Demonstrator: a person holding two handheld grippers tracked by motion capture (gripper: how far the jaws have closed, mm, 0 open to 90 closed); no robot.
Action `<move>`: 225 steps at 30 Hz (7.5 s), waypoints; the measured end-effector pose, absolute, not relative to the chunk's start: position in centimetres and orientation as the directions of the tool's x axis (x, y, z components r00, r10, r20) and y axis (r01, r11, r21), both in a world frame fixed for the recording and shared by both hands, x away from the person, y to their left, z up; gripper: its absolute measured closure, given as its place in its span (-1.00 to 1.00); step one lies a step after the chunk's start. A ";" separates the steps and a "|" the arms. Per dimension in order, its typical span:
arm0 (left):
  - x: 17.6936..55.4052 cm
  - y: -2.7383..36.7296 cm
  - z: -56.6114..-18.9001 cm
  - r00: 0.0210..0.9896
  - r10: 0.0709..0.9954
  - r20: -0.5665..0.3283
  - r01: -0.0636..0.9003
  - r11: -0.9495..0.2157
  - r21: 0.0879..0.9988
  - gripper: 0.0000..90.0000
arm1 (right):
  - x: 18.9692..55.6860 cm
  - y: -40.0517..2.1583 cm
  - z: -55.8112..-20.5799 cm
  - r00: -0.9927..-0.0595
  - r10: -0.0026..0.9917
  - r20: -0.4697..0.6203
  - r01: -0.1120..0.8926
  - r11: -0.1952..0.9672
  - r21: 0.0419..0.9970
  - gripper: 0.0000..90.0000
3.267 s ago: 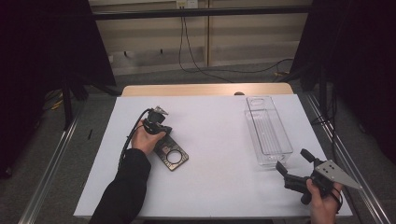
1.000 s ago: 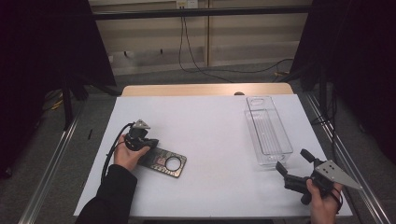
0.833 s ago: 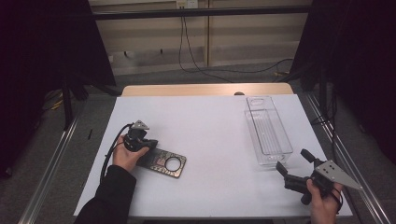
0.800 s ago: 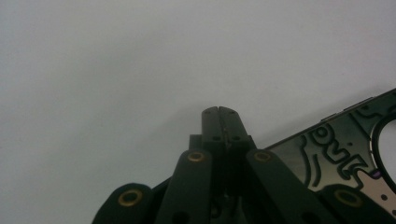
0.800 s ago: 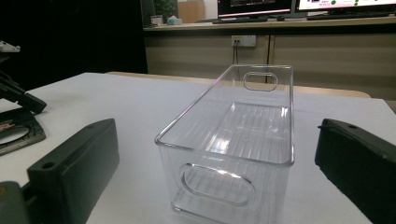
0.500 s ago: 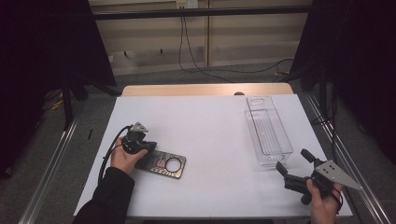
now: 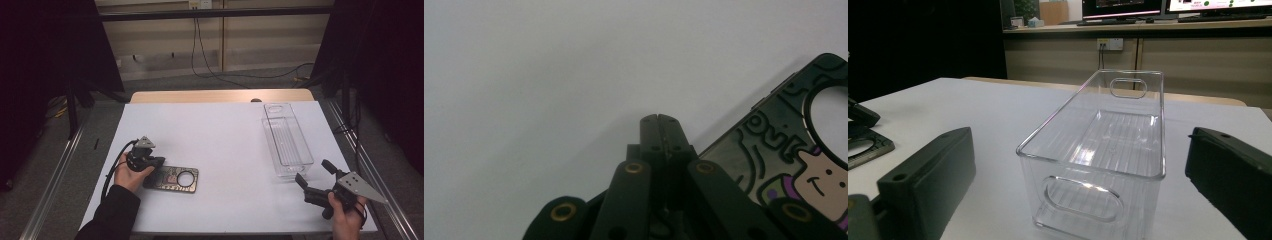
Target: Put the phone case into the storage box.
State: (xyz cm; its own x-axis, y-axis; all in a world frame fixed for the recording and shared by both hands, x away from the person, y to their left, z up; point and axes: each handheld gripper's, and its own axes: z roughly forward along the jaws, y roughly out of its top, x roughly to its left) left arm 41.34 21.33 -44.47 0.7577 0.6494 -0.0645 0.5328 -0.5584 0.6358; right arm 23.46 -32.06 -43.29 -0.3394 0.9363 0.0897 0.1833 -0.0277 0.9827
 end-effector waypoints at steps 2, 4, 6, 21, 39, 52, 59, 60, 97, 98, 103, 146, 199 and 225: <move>41.0 21.4 -44.4 0.762 0.645 -0.062 0.528 -0.563 0.635 1.00 | 23.4 -32.1 -43.3 -0.340 0.936 0.089 0.183 -0.027 0.983 -1.00; 40.6 21.5 -44.4 0.768 0.637 -0.064 0.524 -0.569 0.634 1.00 | 23.5 -32.1 -43.3 -0.340 0.936 0.091 0.184 -0.029 0.983 -1.00; 40.3 21.6 -44.3 0.778 0.627 -0.042 0.508 -0.587 0.630 1.00 | 23.5 -32.1 -43.3 -0.341 0.936 0.091 0.183 -0.028 0.983 -1.00; 38.3 22.4 -44.4 0.770 0.635 -0.062 0.517 -0.565 0.643 1.00 | 23.5 -32.0 -43.3 -0.344 0.935 0.085 0.184 -0.022 0.983 -1.00; 35.9 22.7 -44.3 0.783 0.619 -0.063 0.503 -0.569 0.650 1.00 | 23.5 -32.1 -43.3 -0.333 0.939 0.080 0.182 -0.019 0.983 -1.00; 35.0 22.3 -44.3 0.787 0.615 -0.059 0.499 -0.577 0.646 1.00 | 23.5 -32.1 -43.3 -0.333 0.939 0.082 0.181 -0.021 0.983 -1.00; 34.8 22.3 -44.3 0.791 0.608 -0.068 0.498 -0.575 0.649 1.00 | 23.5 -32.1 -43.3 -0.336 0.939 0.080 0.183 -0.018 0.983 -1.00; 34.8 22.4 -44.3 0.793 0.605 -0.067 0.495 -0.578 0.649 1.00 | 23.5 -32.1 -43.3 -0.335 0.939 0.080 0.182 -0.018 0.983 -1.00; 33.4 25.2 -40.7 0.687 0.725 -0.042 0.354 -0.283 0.891 -0.92 | 23.5 -32.0 -43.2 -0.336 0.938 0.079 0.181 -0.018 0.983 -1.00; 33.2 25.3 -40.5 0.697 0.716 -0.047 0.356 -0.289 0.889 -0.92 | 23.5 -32.0 -43.3 -0.336 0.939 0.079 0.181 -0.018 0.983 -1.00; 32.4 25.3 -39.6 0.761 0.647 -0.051 0.325 -0.312 0.893 -0.93 | 23.5 -32.1 -43.3 -0.336 0.938 0.079 0.181 -0.018 0.983 -1.00; 32.0 18.9 -42.7 0.903 0.426 -0.065 0.360 -0.663 0.657 -0.89 | 23.6 -32.0 -43.3 -0.337 0.938 0.079 0.184 -0.017 0.983 -1.00; 32.9 16.8 -43.9 0.906 0.422 -0.045 0.390 -0.787 0.478 -0.78 | 23.6 -31.9 -43.3 -0.342 0.936 0.077 0.185 -0.014 0.983 -1.00; 32.7 17.7 -43.6 0.878 0.477 -0.050 0.402 -0.674 0.620 -0.73 | 23.6 -31.9 -43.3 -0.346 0.935 0.077 0.189 -0.011 0.982 -1.00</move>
